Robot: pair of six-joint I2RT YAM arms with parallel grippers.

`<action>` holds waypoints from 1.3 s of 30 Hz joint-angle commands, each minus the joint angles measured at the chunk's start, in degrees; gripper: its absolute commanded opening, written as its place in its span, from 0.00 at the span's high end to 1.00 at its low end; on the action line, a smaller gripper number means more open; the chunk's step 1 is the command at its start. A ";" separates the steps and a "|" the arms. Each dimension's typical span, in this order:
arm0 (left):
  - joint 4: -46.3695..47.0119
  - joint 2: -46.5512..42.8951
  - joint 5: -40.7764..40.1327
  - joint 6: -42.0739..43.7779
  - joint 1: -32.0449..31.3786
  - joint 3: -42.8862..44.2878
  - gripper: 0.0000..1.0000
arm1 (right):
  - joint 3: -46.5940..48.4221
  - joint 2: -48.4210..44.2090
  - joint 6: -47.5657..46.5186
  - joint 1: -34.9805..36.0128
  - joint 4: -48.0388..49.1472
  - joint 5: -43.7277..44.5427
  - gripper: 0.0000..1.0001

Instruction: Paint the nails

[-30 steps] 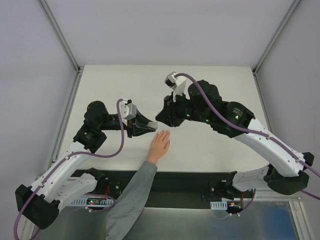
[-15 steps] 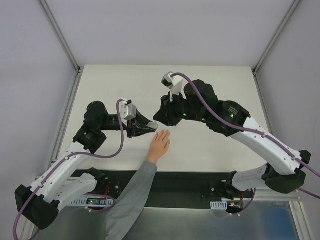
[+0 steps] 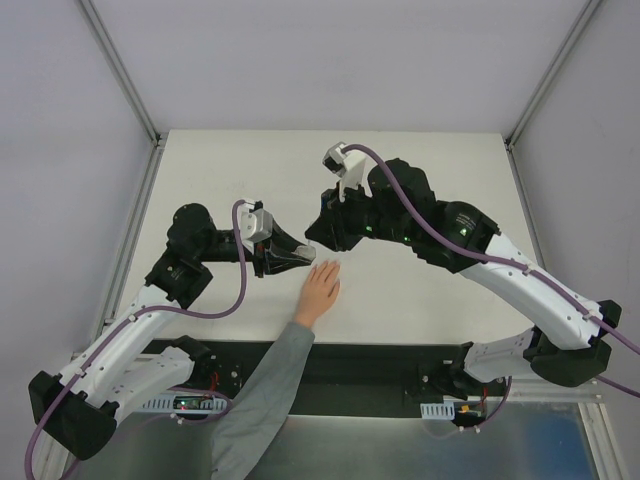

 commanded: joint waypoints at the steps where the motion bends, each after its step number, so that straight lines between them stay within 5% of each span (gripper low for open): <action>1: 1.51 -0.85 0.61 1.32 -0.47 0.55 1.00 | 0.81 -1.21 0.61 0.13 2.82 -0.23 0.99; 39: 1.42 -1.55 -0.62 1.41 -0.47 0.46 1.00 | -3.41 -2.61 1.67 0.22 4.41 -1.11 0.99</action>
